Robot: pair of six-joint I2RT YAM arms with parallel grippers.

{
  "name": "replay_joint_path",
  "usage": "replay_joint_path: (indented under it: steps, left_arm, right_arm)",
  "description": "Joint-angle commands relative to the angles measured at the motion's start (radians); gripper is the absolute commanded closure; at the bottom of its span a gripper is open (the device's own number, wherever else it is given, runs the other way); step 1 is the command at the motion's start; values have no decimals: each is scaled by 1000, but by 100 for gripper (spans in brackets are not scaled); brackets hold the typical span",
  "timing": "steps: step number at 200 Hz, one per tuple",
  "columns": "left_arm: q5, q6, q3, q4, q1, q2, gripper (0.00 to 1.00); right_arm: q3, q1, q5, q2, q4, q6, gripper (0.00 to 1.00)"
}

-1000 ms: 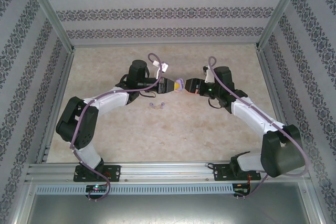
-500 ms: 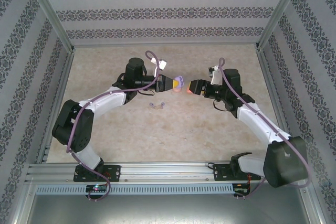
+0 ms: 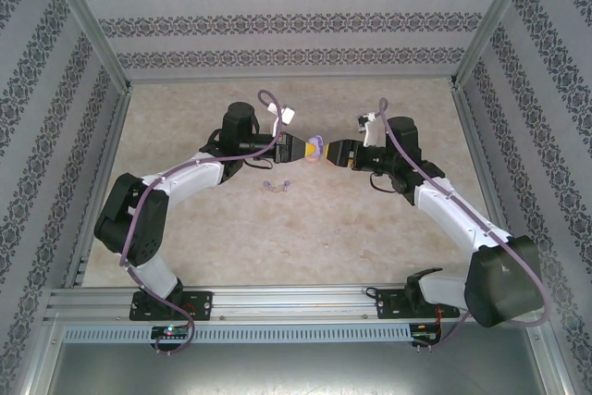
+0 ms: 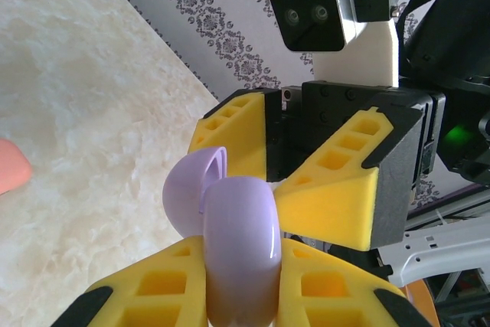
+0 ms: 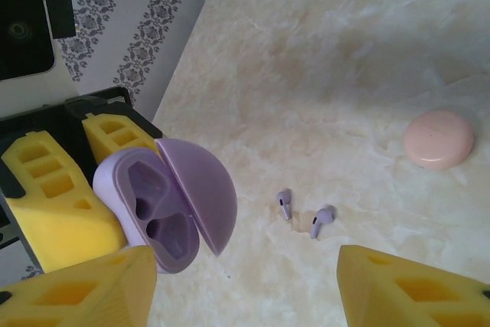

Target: Insert the wireless bluetooth earbuds into the charging case

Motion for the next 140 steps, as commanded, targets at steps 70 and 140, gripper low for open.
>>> replay_joint_path:
  steps: [70,140]
  left_arm:
    - [38,-18,40,67,12,1,100]
    - [64,-12,40,67,11,7,100]
  right_arm:
    - [46,18,13,96,74,7,49]
    - [55,24,-38,75,79,-9,51]
